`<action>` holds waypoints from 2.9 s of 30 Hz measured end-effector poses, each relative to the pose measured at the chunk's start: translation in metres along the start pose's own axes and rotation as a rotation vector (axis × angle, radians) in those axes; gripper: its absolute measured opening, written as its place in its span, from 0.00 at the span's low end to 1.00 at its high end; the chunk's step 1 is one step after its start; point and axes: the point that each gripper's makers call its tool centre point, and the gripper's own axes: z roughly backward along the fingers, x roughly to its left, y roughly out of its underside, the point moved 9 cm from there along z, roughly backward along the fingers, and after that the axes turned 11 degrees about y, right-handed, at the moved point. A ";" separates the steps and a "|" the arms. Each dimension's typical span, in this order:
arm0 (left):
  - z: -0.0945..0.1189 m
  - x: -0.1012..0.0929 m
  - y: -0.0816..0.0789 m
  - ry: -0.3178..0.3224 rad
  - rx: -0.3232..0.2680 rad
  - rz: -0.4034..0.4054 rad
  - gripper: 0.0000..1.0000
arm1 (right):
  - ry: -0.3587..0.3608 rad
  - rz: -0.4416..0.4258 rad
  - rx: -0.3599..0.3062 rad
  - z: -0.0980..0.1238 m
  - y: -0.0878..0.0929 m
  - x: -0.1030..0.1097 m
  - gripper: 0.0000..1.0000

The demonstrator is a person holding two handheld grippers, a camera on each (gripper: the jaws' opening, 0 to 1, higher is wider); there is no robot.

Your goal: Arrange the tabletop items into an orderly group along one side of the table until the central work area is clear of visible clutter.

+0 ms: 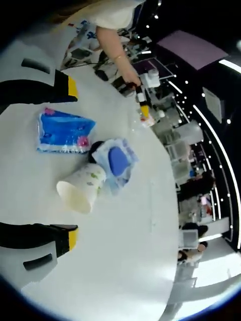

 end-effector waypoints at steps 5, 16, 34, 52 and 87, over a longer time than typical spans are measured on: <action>0.009 -0.011 -0.001 0.040 0.009 -0.012 0.99 | -0.025 -0.024 -0.001 -0.006 0.000 -0.003 0.93; 0.038 -0.049 0.000 0.144 0.028 -0.005 0.99 | -0.024 -0.054 0.000 -0.020 -0.001 -0.015 0.77; 0.077 -0.106 0.009 0.295 0.033 0.036 0.99 | -0.035 -0.075 0.027 -0.040 0.010 -0.015 0.42; 0.100 -0.160 0.009 0.460 0.034 0.011 0.99 | -0.040 -0.037 0.001 -0.025 -0.004 -0.004 0.02; 0.144 -0.214 -0.005 0.522 0.073 -0.275 0.80 | -0.312 0.733 0.188 0.031 -0.059 0.164 0.01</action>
